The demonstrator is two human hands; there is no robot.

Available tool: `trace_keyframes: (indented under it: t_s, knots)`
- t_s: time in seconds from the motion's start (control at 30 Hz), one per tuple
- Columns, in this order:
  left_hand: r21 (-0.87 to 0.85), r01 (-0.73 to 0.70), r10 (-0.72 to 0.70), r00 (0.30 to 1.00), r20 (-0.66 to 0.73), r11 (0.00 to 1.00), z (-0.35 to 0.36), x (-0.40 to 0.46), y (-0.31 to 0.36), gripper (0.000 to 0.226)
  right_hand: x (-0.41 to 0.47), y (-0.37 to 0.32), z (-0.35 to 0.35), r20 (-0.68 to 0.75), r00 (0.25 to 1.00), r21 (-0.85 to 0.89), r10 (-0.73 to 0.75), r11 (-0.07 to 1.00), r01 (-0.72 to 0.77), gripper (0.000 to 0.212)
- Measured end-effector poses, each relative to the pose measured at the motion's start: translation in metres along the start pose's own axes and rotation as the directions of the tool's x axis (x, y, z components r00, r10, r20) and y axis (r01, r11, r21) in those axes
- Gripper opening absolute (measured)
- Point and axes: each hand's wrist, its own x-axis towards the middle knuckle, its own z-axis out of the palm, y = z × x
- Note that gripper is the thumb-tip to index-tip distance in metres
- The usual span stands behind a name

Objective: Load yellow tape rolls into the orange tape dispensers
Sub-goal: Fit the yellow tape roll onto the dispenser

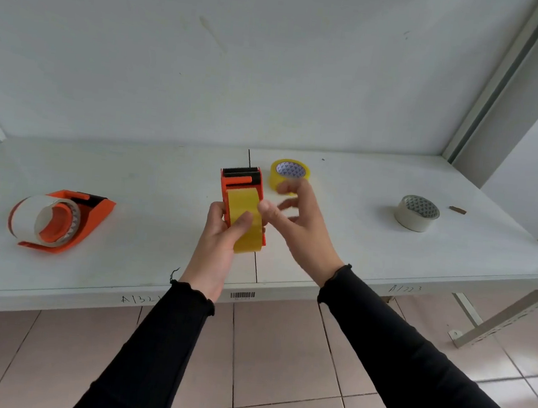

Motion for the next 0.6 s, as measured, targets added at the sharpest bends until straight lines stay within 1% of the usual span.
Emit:
trace_keyframes:
  t_s: [0.07, 0.1, 0.13, 0.2, 0.27, 0.33, 0.37, 0.5, 0.6]
  knots:
    - [0.035, -0.01, 0.008, 0.998, 0.057, 0.999, 0.004, -0.002, -0.001, 0.022, 0.008, -0.006, -0.006, 0.041, 0.997, -0.086, -0.059, 0.994, 0.062, 0.042]
    - [0.051, -0.014, 0.01, 0.996, 0.086, 0.999, 0.005, -0.003, -0.002, 0.02, 0.011, -0.006, -0.007, 0.067, 0.996, -0.118, -0.061, 0.991, 0.069, 0.039]
    - [0.062, -0.018, 0.011, 0.994, 0.112, 0.998, 0.007, -0.005, -0.002, 0.018, 0.013, -0.005, -0.006, 0.082, 0.996, -0.11, -0.034, 0.993, 0.043, 0.034]
    - [0.057, -0.02, 0.012, 0.99, 0.143, 0.998, 0.011, -0.009, 0.0, 0.017, 0.016, 0.002, -0.006, 0.1, 0.994, 0.011, 0.049, 0.999, -0.051, 0.024]
    - [0.059, -0.041, 0.032, 0.989, 0.146, 0.997, 0.014, -0.011, 0.001, 0.013, 0.018, 0.008, -0.009, 0.112, 0.988, 0.168, 0.11, 0.978, -0.128, 0.02]
    - [0.057, -0.064, 0.055, 0.988, 0.143, 0.996, 0.016, -0.013, 0.002, 0.011, 0.019, 0.011, -0.013, 0.119, 0.986, 0.308, 0.121, 0.939, -0.152, 0.017]
    - [0.051, -0.076, 0.067, 0.987, 0.148, 0.996, 0.016, -0.013, 0.001, 0.012, 0.018, 0.01, -0.014, 0.111, 0.988, 0.346, 0.11, 0.927, -0.143, 0.016]
    - [0.022, -0.094, 0.089, 0.984, 0.151, 0.995, 0.014, -0.015, 0.001, 0.017, 0.016, 0.005, -0.013, 0.051, 0.995, 0.373, 0.08, 0.923, -0.094, 0.01]
    - [0.011, -0.093, 0.091, 0.987, 0.136, 0.996, 0.009, -0.015, 0.001, 0.024, 0.013, 0.003, -0.012, 0.036, 0.998, 0.363, 0.059, 0.929, -0.068, 0.014]
